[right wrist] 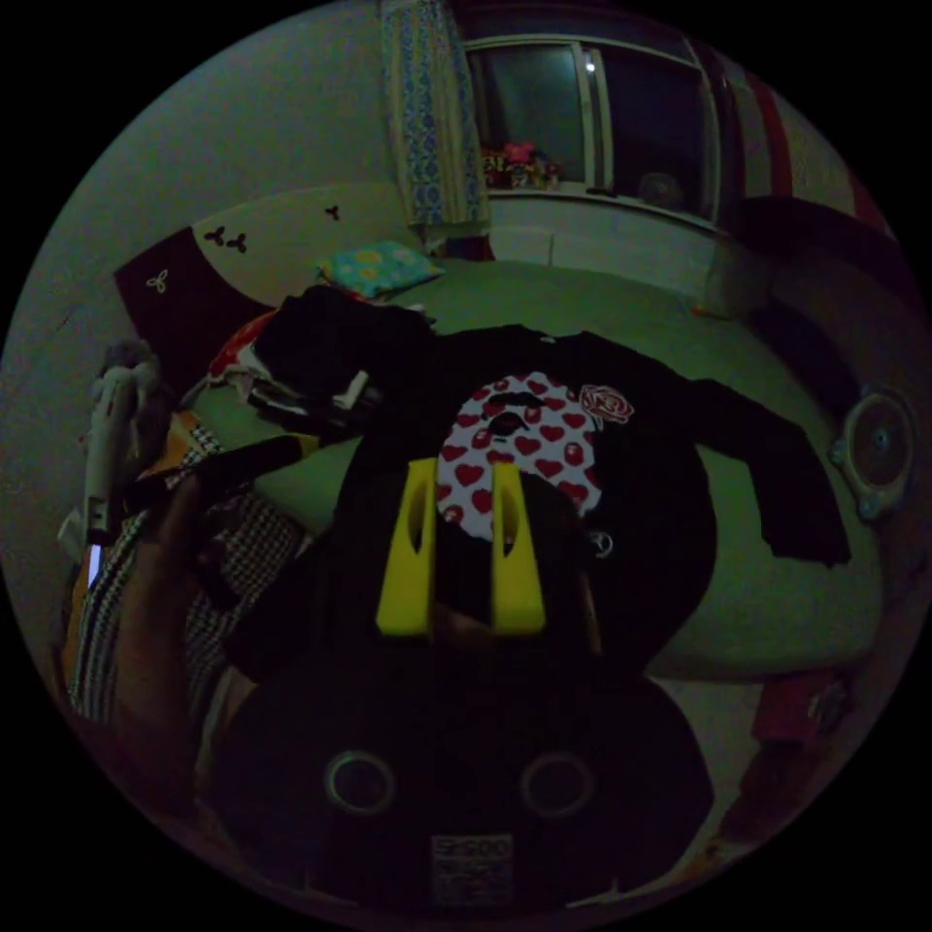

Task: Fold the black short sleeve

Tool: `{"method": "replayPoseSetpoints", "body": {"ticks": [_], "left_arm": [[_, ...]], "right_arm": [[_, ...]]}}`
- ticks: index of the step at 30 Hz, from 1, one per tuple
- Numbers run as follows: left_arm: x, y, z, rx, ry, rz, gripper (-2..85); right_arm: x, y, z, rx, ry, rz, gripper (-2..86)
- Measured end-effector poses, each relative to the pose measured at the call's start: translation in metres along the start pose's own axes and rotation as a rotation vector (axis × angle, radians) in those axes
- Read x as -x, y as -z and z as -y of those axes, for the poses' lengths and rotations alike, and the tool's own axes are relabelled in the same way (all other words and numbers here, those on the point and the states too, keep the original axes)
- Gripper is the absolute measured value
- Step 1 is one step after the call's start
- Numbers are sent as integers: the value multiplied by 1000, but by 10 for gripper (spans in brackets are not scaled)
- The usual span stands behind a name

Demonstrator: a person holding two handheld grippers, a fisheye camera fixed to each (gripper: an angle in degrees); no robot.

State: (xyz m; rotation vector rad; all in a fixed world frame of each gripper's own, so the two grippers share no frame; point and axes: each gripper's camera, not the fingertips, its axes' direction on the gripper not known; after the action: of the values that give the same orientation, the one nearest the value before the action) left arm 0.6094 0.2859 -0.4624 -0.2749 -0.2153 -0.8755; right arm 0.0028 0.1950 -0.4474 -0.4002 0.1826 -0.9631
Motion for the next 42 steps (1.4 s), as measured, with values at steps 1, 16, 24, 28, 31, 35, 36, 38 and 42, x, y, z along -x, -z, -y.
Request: {"method": "replayPoseSetpoints", "body": {"ticks": [1, 16, 24, 28, 31, 35, 36, 38, 42], "left_arm": [[13, 6, 19, -41, 18, 31, 93], [129, -8, 252, -137, 51, 138, 136], [173, -33, 327, -93, 158, 47, 137], [182, -45, 365, -82, 181, 21, 131], [182, -57, 389, -53, 179, 48, 100], [181, -72, 412, -31, 177, 96, 63], [180, -75, 419, -34, 169, 97, 57], [178, -79, 428, -46, 168, 83, 53], [169, -91, 447, -61, 156, 75, 46]], "right_arm": [[12, -13, 22, -14, -9, -9, 18], [201, -233, 339, 7, 486, 244, 95], [253, -360, 459, 259, 414, 188, 84], [264, -404, 502, 330, 406, 120, 72], [263, -429, 528, 373, 379, 133, 47], [252, -444, 563, 367, 317, 144, -6], [249, -444, 568, 361, 311, 146, -11], [237, -442, 587, 330, 301, 147, -14], [215, -437, 611, 295, 299, 132, -16]]}}
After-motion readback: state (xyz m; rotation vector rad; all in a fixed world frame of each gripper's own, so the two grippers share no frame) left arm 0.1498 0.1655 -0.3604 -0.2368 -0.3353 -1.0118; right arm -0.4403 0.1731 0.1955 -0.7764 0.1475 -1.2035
